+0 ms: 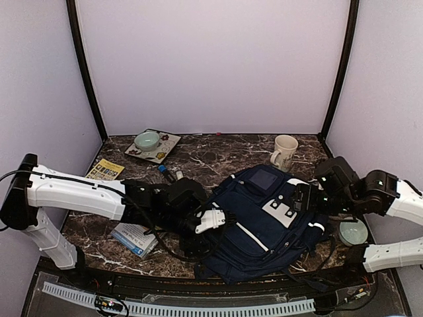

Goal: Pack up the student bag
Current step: Adjust the student bag at the center of the board, then pick up the student bag from the center of the board, then grab the largest pocket of the student bag.

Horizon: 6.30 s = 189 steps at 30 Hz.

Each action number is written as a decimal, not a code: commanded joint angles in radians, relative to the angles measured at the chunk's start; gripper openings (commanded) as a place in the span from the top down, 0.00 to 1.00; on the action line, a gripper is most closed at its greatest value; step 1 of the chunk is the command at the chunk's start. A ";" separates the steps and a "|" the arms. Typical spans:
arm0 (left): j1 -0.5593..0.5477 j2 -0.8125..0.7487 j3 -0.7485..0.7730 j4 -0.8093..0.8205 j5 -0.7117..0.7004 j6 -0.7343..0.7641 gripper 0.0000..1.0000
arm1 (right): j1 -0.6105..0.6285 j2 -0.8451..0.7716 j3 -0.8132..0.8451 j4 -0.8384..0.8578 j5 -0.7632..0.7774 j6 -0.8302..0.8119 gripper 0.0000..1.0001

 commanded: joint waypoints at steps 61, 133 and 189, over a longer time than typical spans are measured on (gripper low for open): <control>0.089 -0.029 0.105 0.008 -0.151 -0.124 0.13 | -0.344 0.546 0.210 0.066 -0.326 -0.285 0.02; 0.072 0.177 0.413 0.119 -0.417 0.050 1.00 | -0.342 -0.156 -0.209 0.272 -0.475 -0.198 0.00; 0.225 0.105 0.525 0.078 -0.281 -0.407 1.00 | -0.318 0.127 -0.588 1.296 -0.531 -0.496 0.49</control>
